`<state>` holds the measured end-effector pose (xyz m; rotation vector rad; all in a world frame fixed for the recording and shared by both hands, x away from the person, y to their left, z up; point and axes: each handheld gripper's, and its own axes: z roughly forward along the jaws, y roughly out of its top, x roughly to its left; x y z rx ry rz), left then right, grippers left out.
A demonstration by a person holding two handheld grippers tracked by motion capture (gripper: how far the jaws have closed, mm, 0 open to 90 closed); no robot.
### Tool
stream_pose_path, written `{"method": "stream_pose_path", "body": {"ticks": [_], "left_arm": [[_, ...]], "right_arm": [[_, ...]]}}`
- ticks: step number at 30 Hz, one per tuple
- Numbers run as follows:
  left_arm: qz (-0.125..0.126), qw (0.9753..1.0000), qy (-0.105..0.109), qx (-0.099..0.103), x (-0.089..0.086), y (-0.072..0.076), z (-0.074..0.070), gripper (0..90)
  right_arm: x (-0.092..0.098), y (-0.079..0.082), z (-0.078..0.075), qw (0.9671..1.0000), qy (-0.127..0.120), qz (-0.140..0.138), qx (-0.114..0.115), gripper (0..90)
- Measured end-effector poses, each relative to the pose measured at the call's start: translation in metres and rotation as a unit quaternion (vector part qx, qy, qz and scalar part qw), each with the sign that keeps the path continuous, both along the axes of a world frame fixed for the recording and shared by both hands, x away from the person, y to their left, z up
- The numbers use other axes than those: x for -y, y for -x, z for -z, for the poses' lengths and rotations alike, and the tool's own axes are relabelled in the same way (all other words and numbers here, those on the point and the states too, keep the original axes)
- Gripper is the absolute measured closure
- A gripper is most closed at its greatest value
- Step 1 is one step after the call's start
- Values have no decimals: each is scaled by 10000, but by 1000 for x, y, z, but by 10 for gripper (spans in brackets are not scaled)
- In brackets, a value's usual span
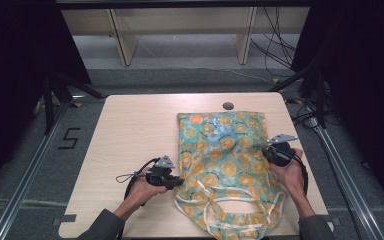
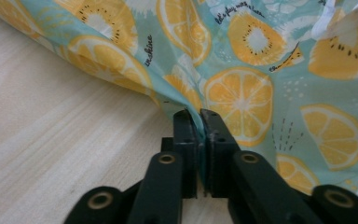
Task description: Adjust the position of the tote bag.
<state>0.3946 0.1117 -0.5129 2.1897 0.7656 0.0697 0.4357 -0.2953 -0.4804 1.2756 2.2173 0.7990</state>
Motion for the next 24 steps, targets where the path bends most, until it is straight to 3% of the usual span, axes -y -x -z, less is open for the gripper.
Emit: {"method": "stream_pose_path", "body": {"ticks": [3,7,9,11,12,15,18,20,23,24], "left_arm": [[-207,9998,52,53,-6,1,-8,722],[-521,9976,218,407,-16,10,-34,538],[-476,9969,346,514,-17,17,-49,497],[-218,9971,586,428,-11,28,-60,476],[-133,9972,595,428,-8,32,-63,452],[211,9978,466,432,8,42,-63,402],[380,9981,324,360,25,45,-55,359],[481,9980,49,408,32,46,-48,344],[654,9965,-203,482,42,45,-42,362],[829,9946,-278,567,45,44,-40,419]], "right_arm": [[3,6,-10,9995,-56,-128,287,855],[5,21,-23,9975,-332,-388,489,725],[4,29,-27,9969,-467,-466,440,697],[3,34,-28,9968,-485,-511,385,674],[1,36,-27,9967,-524,-527,320,664],[-2,40,-26,9964,-585,-575,220,656],[-5,43,-25,9955,-644,-667,190,649],[-7,47,-27,9952,-642,-722,140,644],[-13,51,-28,9943,-666,-814,161,639],[-14,52,-29,9941,-646,-861,93,637]]}}
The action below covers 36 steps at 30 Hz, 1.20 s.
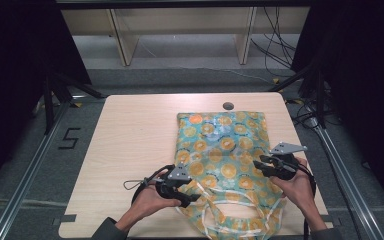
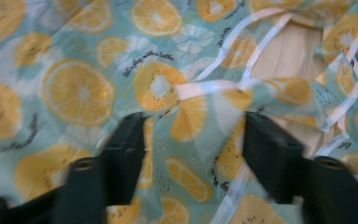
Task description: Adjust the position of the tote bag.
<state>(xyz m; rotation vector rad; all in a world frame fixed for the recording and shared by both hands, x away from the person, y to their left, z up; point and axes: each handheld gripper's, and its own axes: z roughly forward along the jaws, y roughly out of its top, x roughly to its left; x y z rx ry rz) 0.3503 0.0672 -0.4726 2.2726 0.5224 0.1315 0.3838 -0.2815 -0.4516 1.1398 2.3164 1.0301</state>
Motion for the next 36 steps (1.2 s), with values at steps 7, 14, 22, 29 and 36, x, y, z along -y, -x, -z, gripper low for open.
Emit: {"method": "stream_pose_path", "body": {"ticks": [7,14,22,29,36], "left_arm": [[74,9986,-286,446,15,-20,-5,876],[-420,9978,103,511,9,-59,-28,889],[-911,9933,573,422,-1,-100,-44,887],[-1060,9921,585,329,-10,-114,-42,885],[-1257,9895,665,241,-16,-125,-39,883]], "right_arm": [[-7,5,-2,9999,0,-149,-39,643],[-13,8,-8,9995,-83,-278,77,649],[-14,11,-13,9989,-156,-451,-35,652],[-18,17,-18,9977,-339,-587,-64,642],[-31,23,-24,9952,-348,-915,13,579]]}}
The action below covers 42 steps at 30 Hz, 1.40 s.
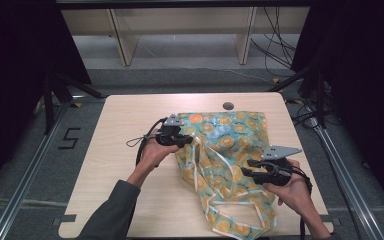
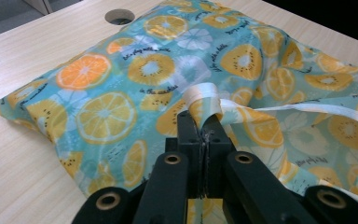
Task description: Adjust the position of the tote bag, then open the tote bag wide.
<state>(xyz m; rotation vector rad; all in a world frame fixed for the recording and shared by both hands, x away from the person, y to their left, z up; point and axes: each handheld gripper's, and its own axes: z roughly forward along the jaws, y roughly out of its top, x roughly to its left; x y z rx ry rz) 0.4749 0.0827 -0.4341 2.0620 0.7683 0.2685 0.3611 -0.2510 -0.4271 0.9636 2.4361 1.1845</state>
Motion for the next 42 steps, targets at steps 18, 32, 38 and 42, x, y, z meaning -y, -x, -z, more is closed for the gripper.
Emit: {"method": "stream_pose_path", "body": {"ticks": [18,32,38,42], "left_arm": [[16,9999,87,-109,-3,-6,6,875],[93,9998,-93,-159,-2,-2,10,862],[85,9997,-103,-186,-3,-4,14,861],[142,9995,-217,-206,2,-5,20,857]], "right_arm": [[-29,-2,24,9989,393,-161,-203,402],[-37,-17,58,9902,1227,-414,-529,836],[-29,-19,37,9964,776,-336,2,900],[-13,-32,9,9992,291,-139,221,900]]}}
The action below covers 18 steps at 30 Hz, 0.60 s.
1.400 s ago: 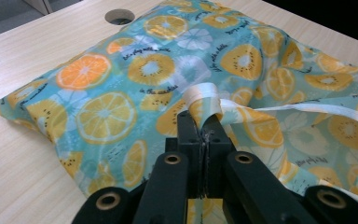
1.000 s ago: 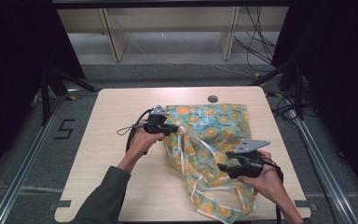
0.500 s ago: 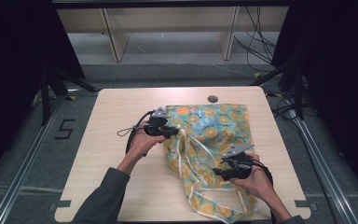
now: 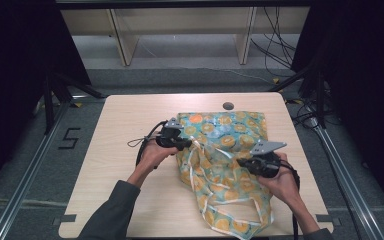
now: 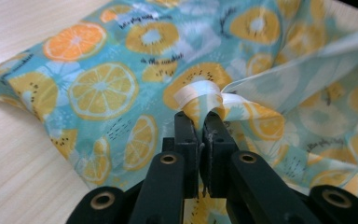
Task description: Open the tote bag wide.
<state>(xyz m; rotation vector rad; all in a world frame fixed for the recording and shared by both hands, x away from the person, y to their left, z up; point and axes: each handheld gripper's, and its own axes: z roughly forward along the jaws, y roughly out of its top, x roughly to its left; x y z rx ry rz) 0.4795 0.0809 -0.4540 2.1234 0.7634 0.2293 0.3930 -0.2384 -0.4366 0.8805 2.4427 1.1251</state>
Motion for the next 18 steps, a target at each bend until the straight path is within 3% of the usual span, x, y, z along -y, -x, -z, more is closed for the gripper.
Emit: {"method": "stream_pose_path", "body": {"ticks": [1,3,4,5,9,10,11,12,15,17,18], "left_arm": [[22,9999,-111,-28,1,0,1,854],[40,9998,-176,-7,1,-1,3,848],[83,9997,-225,-63,2,-1,8,843],[99,9996,-257,-80,3,-1,11,838],[133,9982,-561,-139,10,-1,26,793],[298,9966,-750,-147,9,-3,29,784],[298,9966,-750,-147,9,-3,29,742],[131,9978,-621,-164,11,-2,31,721],[78,9981,-573,-217,8,-1,28,624],[260,9969,-712,-224,3,10,10,515],[173,9971,-733,-115,2,17,1,480]], "right_arm": [[2,-4,-3,9999,-147,61,51,900],[5,-9,-8,9996,-213,136,80,900],[11,-19,-14,9985,-315,409,171,900],[12,-24,-14,9980,-335,472,247,900],[14,-48,-6,9957,-493,784,40,900],[14,-53,-2,9954,-464,833,-44,900],[14,-53,-2,9954,-464,833,-44,900],[16,-62,7,9955,-293,891,-156,900],[20,-65,16,9944,-210,998,-266,900],[24,-68,22,9946,-185,1002,-220,900],[24,-67,22,9935,-181,1062,-366,900]]}}
